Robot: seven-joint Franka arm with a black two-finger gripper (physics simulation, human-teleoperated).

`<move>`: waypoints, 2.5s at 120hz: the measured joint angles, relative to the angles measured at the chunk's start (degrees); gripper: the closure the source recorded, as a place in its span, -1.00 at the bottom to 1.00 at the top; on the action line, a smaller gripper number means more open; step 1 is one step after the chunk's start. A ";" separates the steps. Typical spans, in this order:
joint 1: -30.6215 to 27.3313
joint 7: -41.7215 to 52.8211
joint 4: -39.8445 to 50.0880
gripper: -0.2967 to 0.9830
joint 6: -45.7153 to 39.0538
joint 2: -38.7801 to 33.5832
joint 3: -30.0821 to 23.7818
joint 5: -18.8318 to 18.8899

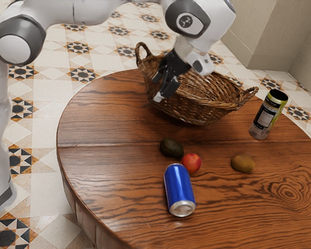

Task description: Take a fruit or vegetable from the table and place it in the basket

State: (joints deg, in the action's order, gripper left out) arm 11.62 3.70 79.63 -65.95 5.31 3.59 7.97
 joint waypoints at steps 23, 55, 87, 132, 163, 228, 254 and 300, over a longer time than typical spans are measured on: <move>-0.99 1.81 0.52 -0.54 -14.91 0.07 -0.11 1.03; -0.64 12.28 0.97 -0.54 -21.92 0.53 -0.16 3.72; 4.03 20.77 6.85 -0.53 -23.91 -0.67 -2.52 0.54; -1.55 26.65 20.61 -0.54 -26.57 -7.71 -3.82 -5.69; -0.61 29.17 24.32 -0.54 -29.81 -6.13 -3.91 -8.61; -7.53 33.71 21.06 -0.54 -31.71 -0.35 -4.57 -8.03; -7.87 34.76 21.86 -0.54 -31.81 -0.35 -6.88 -8.13; -10.14 35.88 22.34 -0.54 -32.46 0.96 -8.35 -8.92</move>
State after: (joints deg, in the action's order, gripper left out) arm 1.47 39.58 101.98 -98.41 6.26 -4.77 -0.95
